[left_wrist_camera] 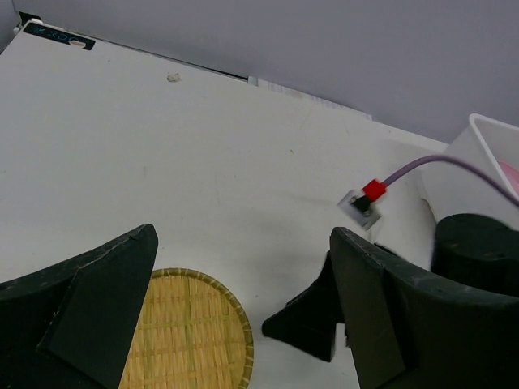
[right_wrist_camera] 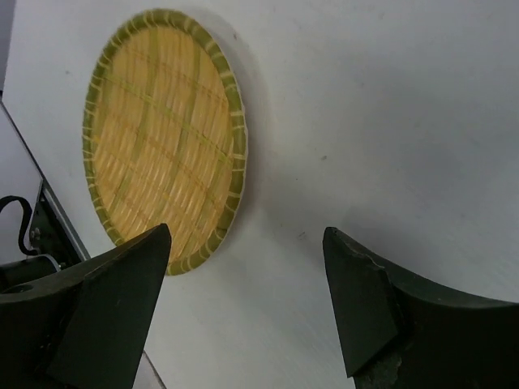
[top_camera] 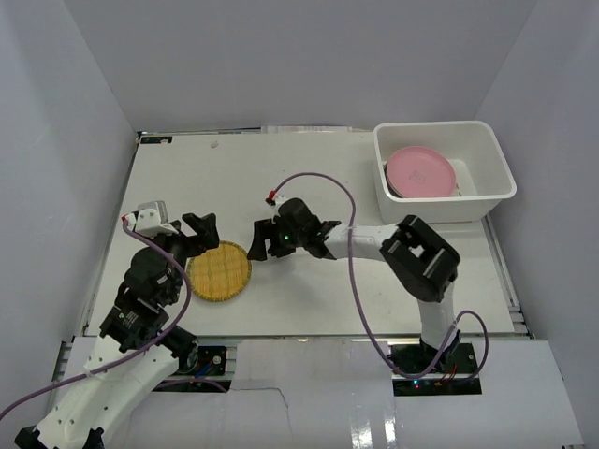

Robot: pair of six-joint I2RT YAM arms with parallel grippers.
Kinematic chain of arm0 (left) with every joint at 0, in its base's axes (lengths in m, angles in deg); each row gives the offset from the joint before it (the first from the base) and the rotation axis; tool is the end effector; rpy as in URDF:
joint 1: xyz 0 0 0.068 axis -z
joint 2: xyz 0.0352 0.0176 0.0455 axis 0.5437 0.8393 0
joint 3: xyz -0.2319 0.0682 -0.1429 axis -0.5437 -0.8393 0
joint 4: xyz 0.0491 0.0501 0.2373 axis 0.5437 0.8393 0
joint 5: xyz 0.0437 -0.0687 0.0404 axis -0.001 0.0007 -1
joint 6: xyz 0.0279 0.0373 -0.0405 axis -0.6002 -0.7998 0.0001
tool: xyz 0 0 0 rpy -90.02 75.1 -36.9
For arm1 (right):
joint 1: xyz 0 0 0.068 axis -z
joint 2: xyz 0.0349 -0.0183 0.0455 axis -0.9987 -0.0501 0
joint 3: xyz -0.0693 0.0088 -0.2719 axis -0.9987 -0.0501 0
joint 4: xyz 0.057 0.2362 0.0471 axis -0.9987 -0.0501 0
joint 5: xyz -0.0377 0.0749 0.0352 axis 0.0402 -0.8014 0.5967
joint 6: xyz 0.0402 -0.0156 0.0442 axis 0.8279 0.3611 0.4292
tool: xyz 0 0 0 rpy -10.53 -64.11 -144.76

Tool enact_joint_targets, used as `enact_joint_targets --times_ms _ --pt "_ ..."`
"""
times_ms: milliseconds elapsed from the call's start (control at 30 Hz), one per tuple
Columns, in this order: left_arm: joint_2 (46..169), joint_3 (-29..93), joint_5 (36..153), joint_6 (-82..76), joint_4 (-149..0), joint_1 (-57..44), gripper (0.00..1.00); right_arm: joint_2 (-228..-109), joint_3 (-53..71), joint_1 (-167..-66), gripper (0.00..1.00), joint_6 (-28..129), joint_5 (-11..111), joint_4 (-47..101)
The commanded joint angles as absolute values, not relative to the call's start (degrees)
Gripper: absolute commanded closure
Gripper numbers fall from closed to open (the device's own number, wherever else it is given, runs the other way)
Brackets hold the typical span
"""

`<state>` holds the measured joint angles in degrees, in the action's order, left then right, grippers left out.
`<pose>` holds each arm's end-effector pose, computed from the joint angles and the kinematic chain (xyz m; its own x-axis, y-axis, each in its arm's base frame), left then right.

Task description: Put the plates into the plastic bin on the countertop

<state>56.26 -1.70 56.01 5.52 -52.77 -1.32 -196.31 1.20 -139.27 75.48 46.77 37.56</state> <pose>0.0929 -0.0299 0.3304 -0.0834 -0.3045 -0.9489 0.0000 0.9522 -0.3055 0.2531 0.3399 0.2033 -0.7300 -0.0936 -0.6770 -0.5761 0.6173 0.5358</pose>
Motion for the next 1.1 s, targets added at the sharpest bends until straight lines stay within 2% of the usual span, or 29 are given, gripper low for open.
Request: enact_joint_targets --times_ms 0,100,133,167,200,233,267,300,400,567,667,700,800,833,967,1067 --pt "56.8 -2.5 55.2 5.7 -52.2 -1.6 0.02 -202.9 3.9 -141.6 0.19 88.3 39.4 50.2" --pt "57.1 -2.5 56.7 5.6 -52.4 -1.7 0.02 -208.7 4.1 -143.8 0.24 92.8 37.5 55.8" --pt "57.2 -2.5 57.0 5.6 -52.5 -1.6 0.02 -210.0 4.4 -144.1 0.36 96.3 36.6 57.5" --pt "57.5 -2.4 57.1 5.5 -52.5 -1.7 0.02 -212.5 4.5 -144.7 0.42 98.1 36.0 61.9" --pt "57.7 -2.4 57.0 5.5 -52.5 -1.7 0.02 -213.7 4.6 -144.9 0.64 101.5 35.1 63.6" --pt "57.8 -2.4 57.0 5.4 -52.5 -1.7 0.02 -214.6 4.9 -145.0 0.79 103.0 34.2 65.2" --pt "57.8 -2.4 57.0 5.4 -52.4 -1.8 0.02 -215.4 4.9 -144.6 0.88 104.0 33.5 68.1" --pt "57.9 -2.3 57.0 5.4 -52.5 -1.7 0.02 -214.9 4.7 -144.3 0.92 104.5 33.7 68.9" --pt "57.4 -2.5 56.9 5.2 -52.5 -1.7 0.02 -208.9 1.9 -141.8 0.92 102.4 35.2 68.9" --pt "57.5 -2.4 58.4 5.1 -52.7 -1.8 0.02 -188.5 -6.2 -132.4 0.92 94.6 36.7 67.9" --pt "57.9 -2.4 59.3 5.1 -52.7 -1.8 0.02 -175.1 -9.5 -125.2 0.92 86.2 40.3 59.4" --pt "58.1 -2.4 60.1 5.2 -52.7 -1.8 0.02 -171.8 -9.8 -123.3 0.92 83.6 42.4 52.4" --pt "58.4 -2.4 61.4 5.2 -52.8 -1.9 0.02 -161.8 -11.2 -112.0 0.92 79.0 46.0 44.7" --pt "58.5 -2.4 61.7 5.2 -52.8 -2.0 0.02 -158.1 -12.6 -104.8 0.92 78.6 46.0 43.2" --pt "58.9 -2.4 62.8 5.0 -52.9 -1.9 0.02 -153.2 -14.2 -89.1 0.92 75.0 52.5 36.2" --pt "59.3 -2.3 63.3 4.9 -52.9 -2.0 0.02 -153.4 -16.0 -79.3 0.92 75.0 51.5 36.1"
